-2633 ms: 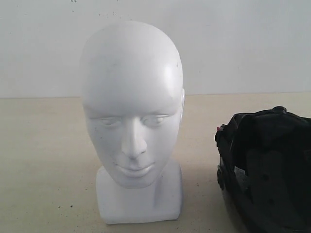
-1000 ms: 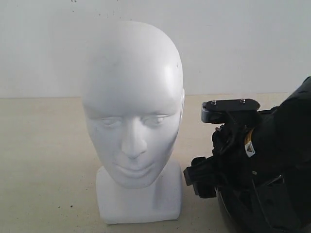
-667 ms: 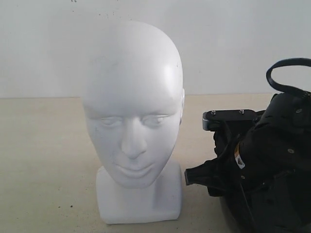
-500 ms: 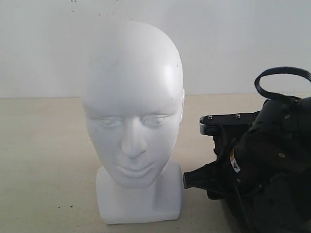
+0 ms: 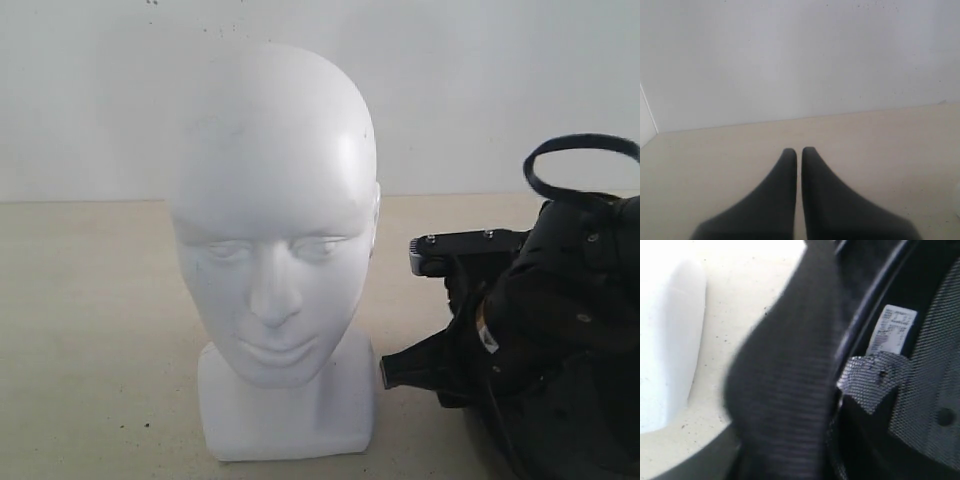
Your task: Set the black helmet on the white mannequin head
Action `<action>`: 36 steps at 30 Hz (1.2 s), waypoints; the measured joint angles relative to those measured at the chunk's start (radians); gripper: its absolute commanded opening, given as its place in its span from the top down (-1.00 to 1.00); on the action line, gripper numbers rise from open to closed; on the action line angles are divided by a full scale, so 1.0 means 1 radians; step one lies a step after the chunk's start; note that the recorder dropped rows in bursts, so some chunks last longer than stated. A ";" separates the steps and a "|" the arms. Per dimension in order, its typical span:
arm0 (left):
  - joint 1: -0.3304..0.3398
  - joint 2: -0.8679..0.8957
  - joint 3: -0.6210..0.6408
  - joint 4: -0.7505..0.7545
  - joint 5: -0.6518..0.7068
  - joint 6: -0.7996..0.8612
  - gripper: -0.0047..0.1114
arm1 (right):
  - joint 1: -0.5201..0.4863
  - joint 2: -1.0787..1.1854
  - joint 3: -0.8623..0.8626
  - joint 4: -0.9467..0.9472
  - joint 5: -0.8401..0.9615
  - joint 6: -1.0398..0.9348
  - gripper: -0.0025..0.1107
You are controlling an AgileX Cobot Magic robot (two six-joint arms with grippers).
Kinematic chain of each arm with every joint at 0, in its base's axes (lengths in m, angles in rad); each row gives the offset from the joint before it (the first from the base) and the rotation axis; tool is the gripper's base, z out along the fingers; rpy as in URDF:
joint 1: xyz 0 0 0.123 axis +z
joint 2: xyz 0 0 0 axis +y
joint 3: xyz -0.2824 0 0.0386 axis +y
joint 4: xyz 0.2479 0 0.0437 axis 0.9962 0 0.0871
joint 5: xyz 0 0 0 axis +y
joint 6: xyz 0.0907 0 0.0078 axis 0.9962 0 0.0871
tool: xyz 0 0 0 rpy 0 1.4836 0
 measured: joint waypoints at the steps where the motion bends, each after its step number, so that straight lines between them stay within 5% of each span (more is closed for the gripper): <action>1: 0.000 0.000 0.000 0.000 0.000 0.000 0.84 | 0.000 -0.028 0.002 -0.004 0.018 -0.002 0.96; 22: 0.000 0.000 0.000 0.000 0.000 0.000 0.84 | -0.154 -0.659 -0.063 0.074 0.000 0.071 0.96; 36: 0.000 0.000 0.000 0.000 0.000 0.000 0.84 | -0.157 -0.650 -0.397 0.070 -0.542 0.179 0.96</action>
